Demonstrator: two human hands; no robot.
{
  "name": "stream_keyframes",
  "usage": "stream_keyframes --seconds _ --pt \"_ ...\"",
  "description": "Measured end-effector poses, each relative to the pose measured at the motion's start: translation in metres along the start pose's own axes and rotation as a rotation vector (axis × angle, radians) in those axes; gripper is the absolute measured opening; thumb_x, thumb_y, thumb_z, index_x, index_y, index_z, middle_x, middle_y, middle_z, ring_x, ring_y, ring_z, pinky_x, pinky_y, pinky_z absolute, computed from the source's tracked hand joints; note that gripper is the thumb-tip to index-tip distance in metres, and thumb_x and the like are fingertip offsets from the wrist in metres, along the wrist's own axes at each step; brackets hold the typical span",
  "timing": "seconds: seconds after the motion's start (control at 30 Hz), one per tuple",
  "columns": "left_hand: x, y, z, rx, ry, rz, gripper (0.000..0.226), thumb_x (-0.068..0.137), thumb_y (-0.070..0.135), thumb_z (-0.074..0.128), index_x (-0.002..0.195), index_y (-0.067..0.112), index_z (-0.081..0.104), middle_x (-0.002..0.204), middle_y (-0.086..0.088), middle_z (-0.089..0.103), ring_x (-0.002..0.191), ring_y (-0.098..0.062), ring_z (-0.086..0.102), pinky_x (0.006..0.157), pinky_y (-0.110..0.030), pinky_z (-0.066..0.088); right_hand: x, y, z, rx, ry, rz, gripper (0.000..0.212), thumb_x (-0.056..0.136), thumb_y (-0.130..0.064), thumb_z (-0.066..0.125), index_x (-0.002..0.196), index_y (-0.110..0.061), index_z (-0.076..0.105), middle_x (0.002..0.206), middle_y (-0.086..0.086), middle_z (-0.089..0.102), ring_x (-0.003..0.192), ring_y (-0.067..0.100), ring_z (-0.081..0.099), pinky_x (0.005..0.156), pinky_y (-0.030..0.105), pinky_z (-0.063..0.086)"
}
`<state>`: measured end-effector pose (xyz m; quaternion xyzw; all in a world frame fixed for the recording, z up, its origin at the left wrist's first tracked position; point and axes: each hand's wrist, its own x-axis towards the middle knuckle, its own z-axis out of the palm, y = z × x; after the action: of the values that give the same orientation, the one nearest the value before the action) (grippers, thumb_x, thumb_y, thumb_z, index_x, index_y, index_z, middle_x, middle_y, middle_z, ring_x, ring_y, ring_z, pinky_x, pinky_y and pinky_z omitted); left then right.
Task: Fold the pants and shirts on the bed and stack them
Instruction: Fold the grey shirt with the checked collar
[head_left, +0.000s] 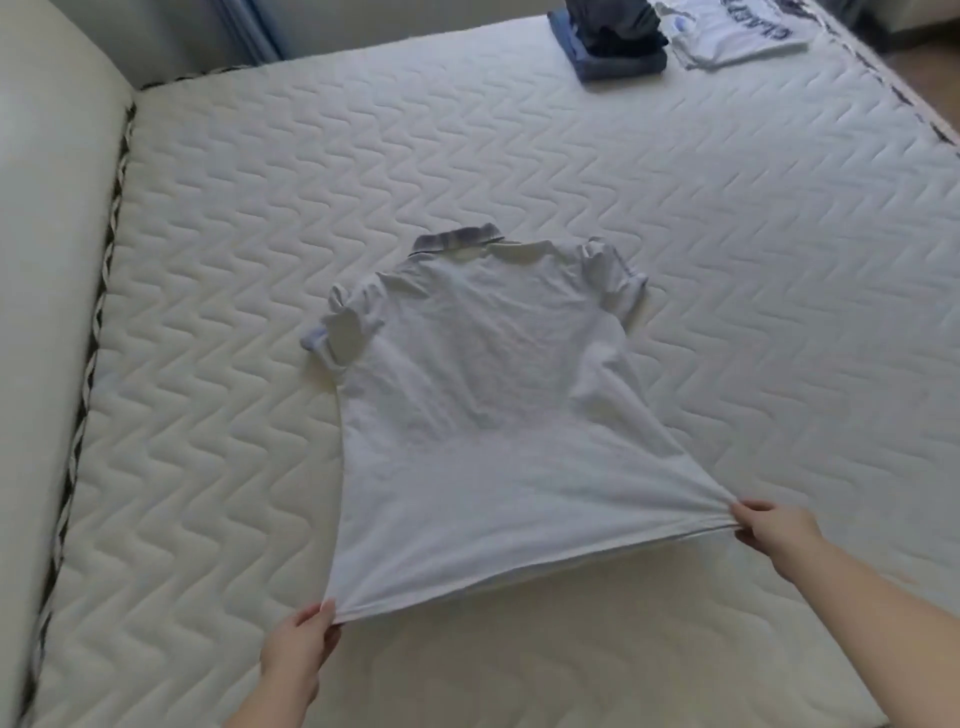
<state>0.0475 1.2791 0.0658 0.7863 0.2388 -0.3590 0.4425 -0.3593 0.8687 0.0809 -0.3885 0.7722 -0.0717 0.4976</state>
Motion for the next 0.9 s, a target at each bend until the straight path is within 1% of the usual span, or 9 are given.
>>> stream_keyframes --seconds 0.07,0.13,0.2,0.27,0.37,0.47,0.67,0.83,0.9 --pt "-0.004 -0.03 -0.008 0.027 0.0 -0.022 0.026 0.095 -0.002 0.06 0.117 -0.014 0.056 0.089 -0.019 0.061 0.07 -0.023 0.056 0.045 -0.015 0.053 -0.002 0.034 -0.004 -0.125 0.004 0.008 0.024 0.092 -0.006 0.065 0.11 0.01 0.065 0.086 0.018 0.063 0.067 0.027 0.056 0.045 0.016 0.052" --pt "-0.006 -0.052 -0.014 0.033 0.002 -0.035 0.024 0.095 -0.001 0.059 0.117 -0.01 0.057 0.093 -0.019 0.061 0.072 -0.023 0.057 0.047 -0.014 0.053 -0.008 0.059 -0.004 -0.248 0.016 -0.026 0.025 0.093 -0.015 0.067 0.104 0.007 0.068 0.082 0.021 0.067 0.073 0.036 0.064 0.063 0.031 0.055" --pt "-0.004 -0.071 -0.018 0.028 0.011 -0.029 0.021 0.096 -0.001 0.057 0.116 -0.008 0.057 0.094 -0.019 0.06 0.072 -0.022 0.056 0.048 -0.014 0.054 -0.016 0.078 -0.005 -0.354 0.003 -0.076 0.021 0.093 -0.021 0.066 0.093 0.0 0.069 0.073 0.017 0.069 0.074 0.034 0.068 0.068 0.042 0.052" --pt "0.003 -0.088 -0.023 0.059 0.023 -0.032 0.021 0.097 0.0 0.056 0.116 -0.009 0.056 0.1 -0.021 0.058 0.072 -0.021 0.055 0.052 -0.016 0.056 -0.022 0.096 -0.008 -0.47 -0.02 -0.112 0.021 0.094 -0.024 0.065 0.087 -0.004 0.069 0.066 0.01 0.068 0.066 0.024 0.065 0.062 0.034 0.045" --pt "0.008 -0.118 -0.03 0.149 0.038 -0.044 0.022 0.099 0.005 0.055 0.118 -0.005 0.054 0.098 -0.018 0.059 0.072 -0.02 0.057 0.066 -0.027 0.057 -0.022 0.121 -0.014 -0.579 -0.068 -0.129 0.025 0.094 -0.024 0.065 0.088 0.0 0.07 0.078 0.018 0.07 0.079 0.033 0.065 0.07 0.038 0.047" --pt "0.009 -0.149 -0.033 0.296 0.057 -0.021 0.022 0.1 0.009 0.056 0.117 -0.004 0.054 0.086 -0.01 0.058 0.07 -0.017 0.057 0.062 -0.028 0.047 -0.018 0.148 -0.018 -0.667 -0.089 -0.085 0.031 0.095 -0.028 0.064 0.09 0.003 0.067 0.088 0.023 0.069 0.088 0.037 0.064 0.073 0.039 0.045" --pt "0.004 -0.194 -0.05 0.603 0.068 0.035 0.033 0.096 0.023 0.064 0.11 -0.007 0.065 0.106 -0.035 0.065 0.104 -0.054 0.058 0.09 -0.054 0.049 -0.019 0.181 -0.028 -0.788 -0.041 -0.039 0.034 0.095 -0.033 0.063 0.102 0.001 0.069 0.102 0.025 0.067 0.1 0.039 0.061 0.073 0.035 0.038" --pt "-0.004 -0.215 -0.065 0.621 0.047 0.053 0.032 0.094 0.02 0.068 0.105 -0.01 0.066 0.081 -0.021 0.063 0.075 -0.033 0.056 0.074 -0.042 0.047 -0.024 0.204 -0.038 -0.828 -0.017 -0.005 0.034 0.096 -0.033 0.062 0.107 -0.002 0.069 0.107 0.024 0.068 0.103 0.039 0.061 0.076 0.035 0.038" --pt "-0.006 -0.223 -0.07 0.644 0.039 0.062 0.031 0.092 0.021 0.07 0.104 -0.007 0.068 0.082 -0.021 0.065 0.075 -0.034 0.058 0.074 -0.039 0.046 -0.024 0.213 -0.042 -0.844 -0.007 -0.005 0.033 0.096 -0.033 0.062 0.105 -0.003 0.069 0.106 0.024 0.068 0.103 0.039 0.062 0.075 0.034 0.038"
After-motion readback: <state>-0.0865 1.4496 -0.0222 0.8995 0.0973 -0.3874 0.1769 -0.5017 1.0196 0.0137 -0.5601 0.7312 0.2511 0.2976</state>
